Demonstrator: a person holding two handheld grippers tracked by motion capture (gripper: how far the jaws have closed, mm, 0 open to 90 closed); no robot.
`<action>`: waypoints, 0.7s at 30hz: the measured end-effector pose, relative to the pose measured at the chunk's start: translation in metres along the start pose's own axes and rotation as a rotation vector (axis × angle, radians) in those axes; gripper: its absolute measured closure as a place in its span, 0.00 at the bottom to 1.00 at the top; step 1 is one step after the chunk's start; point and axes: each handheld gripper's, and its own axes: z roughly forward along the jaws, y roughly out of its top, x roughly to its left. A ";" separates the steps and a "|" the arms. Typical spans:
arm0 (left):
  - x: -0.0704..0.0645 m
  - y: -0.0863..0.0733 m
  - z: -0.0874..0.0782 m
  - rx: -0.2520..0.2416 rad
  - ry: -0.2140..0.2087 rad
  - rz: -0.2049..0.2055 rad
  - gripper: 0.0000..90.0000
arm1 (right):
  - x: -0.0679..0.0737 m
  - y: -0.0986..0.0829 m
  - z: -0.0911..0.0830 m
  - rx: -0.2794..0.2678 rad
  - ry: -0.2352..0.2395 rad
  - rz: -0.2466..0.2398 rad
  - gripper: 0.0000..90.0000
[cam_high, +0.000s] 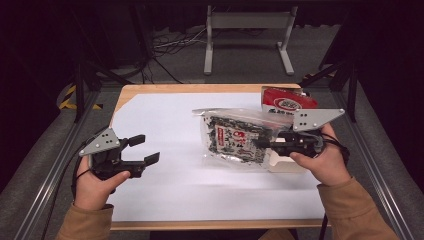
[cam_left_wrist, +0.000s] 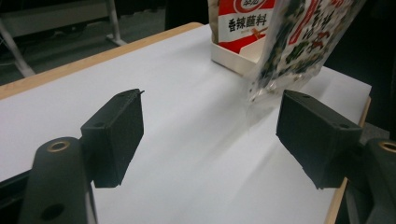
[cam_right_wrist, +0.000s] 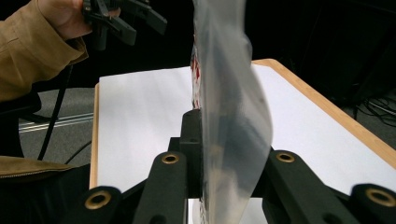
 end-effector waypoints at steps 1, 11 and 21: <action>0.002 -0.001 0.000 0.005 0.004 -0.001 0.26 | -0.001 0.001 -0.002 0.000 -0.004 0.002 0.84; 0.013 -0.012 0.002 0.016 0.029 -0.029 0.21 | -0.010 0.005 -0.029 -0.025 -0.050 0.017 0.84; 0.020 -0.017 0.005 0.022 0.039 -0.043 0.19 | -0.016 0.007 -0.053 -0.048 -0.095 0.033 0.84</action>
